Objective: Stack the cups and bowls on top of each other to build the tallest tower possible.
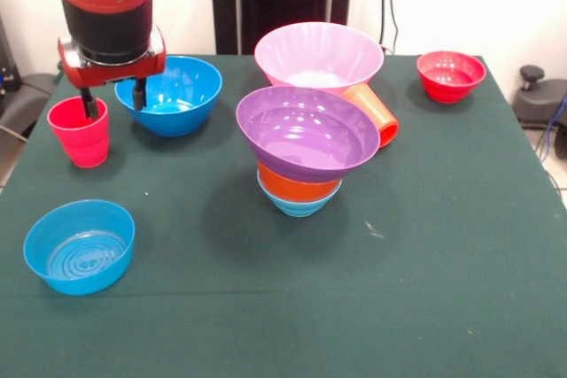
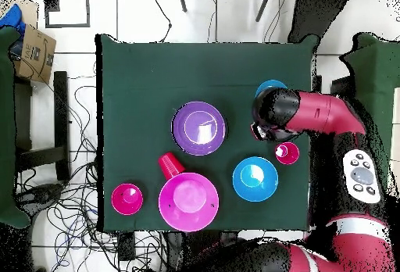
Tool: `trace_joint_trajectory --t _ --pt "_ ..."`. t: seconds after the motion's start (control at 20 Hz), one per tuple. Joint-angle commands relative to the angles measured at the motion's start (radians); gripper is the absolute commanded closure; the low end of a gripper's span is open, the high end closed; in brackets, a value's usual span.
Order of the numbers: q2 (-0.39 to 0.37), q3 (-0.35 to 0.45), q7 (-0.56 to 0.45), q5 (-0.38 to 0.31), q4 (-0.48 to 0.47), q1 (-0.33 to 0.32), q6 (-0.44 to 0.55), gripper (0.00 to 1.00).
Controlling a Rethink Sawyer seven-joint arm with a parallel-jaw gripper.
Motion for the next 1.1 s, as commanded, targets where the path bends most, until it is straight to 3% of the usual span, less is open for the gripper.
trace_joint_trajectory --t 0.05,0.65,1.1 --pt "0.126 -0.010 0.271 0.027 0.037 0.048 -0.063 0.00" --pt "0.236 -0.040 0.397 0.038 0.008 0.046 -0.167 0.00" --pt "0.105 -0.077 0.376 0.025 0.113 0.051 -0.162 0.00"
